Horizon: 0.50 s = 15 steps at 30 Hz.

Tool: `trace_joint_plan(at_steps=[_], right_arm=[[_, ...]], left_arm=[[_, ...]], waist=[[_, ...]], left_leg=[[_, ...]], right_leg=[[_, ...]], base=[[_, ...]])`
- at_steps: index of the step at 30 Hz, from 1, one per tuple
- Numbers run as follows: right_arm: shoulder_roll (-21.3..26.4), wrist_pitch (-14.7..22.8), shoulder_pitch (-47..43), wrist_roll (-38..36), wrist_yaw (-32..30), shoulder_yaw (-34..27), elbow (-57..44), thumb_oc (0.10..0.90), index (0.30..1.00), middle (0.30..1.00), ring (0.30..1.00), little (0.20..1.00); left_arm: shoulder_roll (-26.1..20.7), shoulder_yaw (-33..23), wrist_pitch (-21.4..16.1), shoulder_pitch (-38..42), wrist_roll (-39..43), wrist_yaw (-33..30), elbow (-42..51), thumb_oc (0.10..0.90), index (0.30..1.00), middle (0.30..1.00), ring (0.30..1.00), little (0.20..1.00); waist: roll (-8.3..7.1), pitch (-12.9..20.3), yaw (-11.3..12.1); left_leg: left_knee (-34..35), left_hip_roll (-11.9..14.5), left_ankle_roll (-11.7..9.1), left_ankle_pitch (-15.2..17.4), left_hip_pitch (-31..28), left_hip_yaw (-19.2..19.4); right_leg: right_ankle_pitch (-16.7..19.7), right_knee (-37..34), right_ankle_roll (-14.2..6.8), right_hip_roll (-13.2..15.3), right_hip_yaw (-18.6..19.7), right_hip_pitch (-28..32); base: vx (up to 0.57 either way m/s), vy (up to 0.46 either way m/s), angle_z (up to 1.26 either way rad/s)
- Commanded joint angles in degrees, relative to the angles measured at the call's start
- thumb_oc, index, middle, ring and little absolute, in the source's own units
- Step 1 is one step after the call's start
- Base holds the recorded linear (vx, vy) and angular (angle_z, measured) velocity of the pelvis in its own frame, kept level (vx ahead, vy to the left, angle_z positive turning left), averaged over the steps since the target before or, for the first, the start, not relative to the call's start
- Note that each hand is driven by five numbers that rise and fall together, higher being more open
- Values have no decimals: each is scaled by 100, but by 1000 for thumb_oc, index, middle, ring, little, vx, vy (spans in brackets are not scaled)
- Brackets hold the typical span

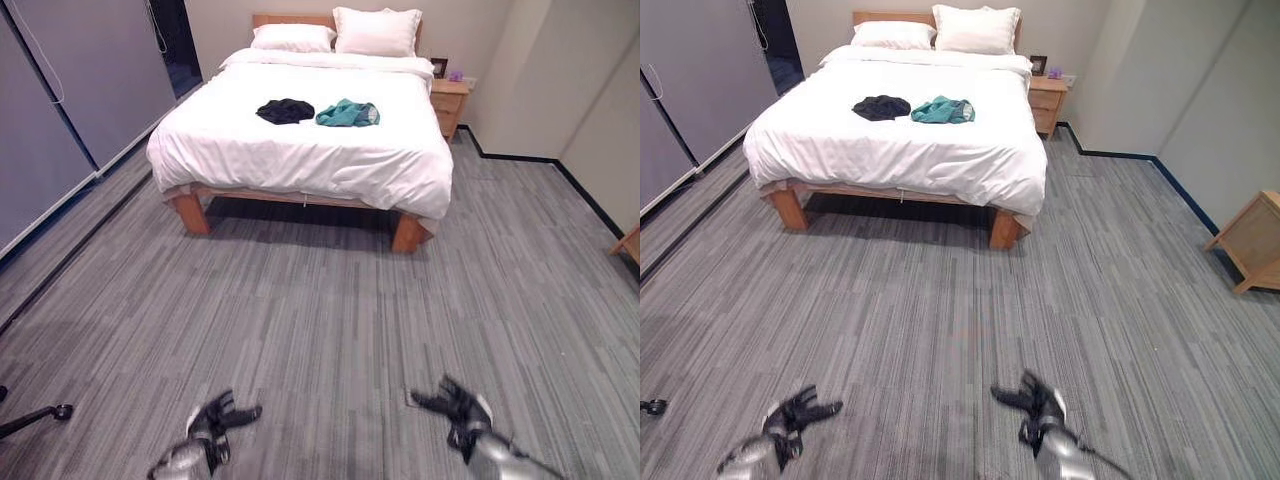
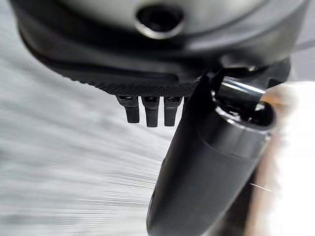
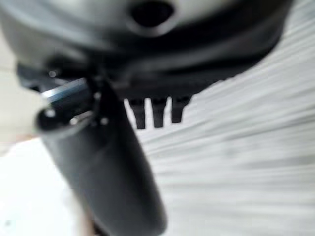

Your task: Pick up bed clothes into laundry basket.

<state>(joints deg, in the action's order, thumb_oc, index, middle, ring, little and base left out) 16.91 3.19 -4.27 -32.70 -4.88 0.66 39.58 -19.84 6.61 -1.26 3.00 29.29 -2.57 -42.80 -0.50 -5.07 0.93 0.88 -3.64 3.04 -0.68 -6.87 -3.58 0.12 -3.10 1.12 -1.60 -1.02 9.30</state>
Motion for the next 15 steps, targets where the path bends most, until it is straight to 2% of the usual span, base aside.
trace_joint_plan(at_steps=[1,6,10,15], right_arm=[[161,363,-178,-211,21,-15,-448,800,900,900,900,900],[41,253,134,165,143,185,-832,800,900,900,900,900],[20,273,197,346,248,250,-868,800,900,900,900,900],[33,358,116,181,285,184,-970,800,900,900,900,900]], left_arm=[[-73,81,-334,773,21,19,189,800,900,900,900,900],[115,161,-291,555,236,128,652,800,900,900,900,900],[224,179,-266,383,170,231,589,800,900,900,900,900],[217,25,-321,248,289,247,645,800,900,900,900,900]], waist=[[-177,120,24],[-181,48,21],[-157,-55,7],[-108,-146,17]], left_leg=[[412,0,-177,-124,31,-718],[412,-7,-156,-112,32,-704],[412,-7,-101,-48,-10,-644],[412,-38,-25,-23,1,-542]], right_leg=[[435,-190,-476,317,238,-210],[432,-190,-478,335,233,-229],[427,-186,-491,349,268,-221],[367,63,-483,376,343,-374]], base=[[0,0,0],[0,0,0],[11,11,-3],[16,49,-17]])
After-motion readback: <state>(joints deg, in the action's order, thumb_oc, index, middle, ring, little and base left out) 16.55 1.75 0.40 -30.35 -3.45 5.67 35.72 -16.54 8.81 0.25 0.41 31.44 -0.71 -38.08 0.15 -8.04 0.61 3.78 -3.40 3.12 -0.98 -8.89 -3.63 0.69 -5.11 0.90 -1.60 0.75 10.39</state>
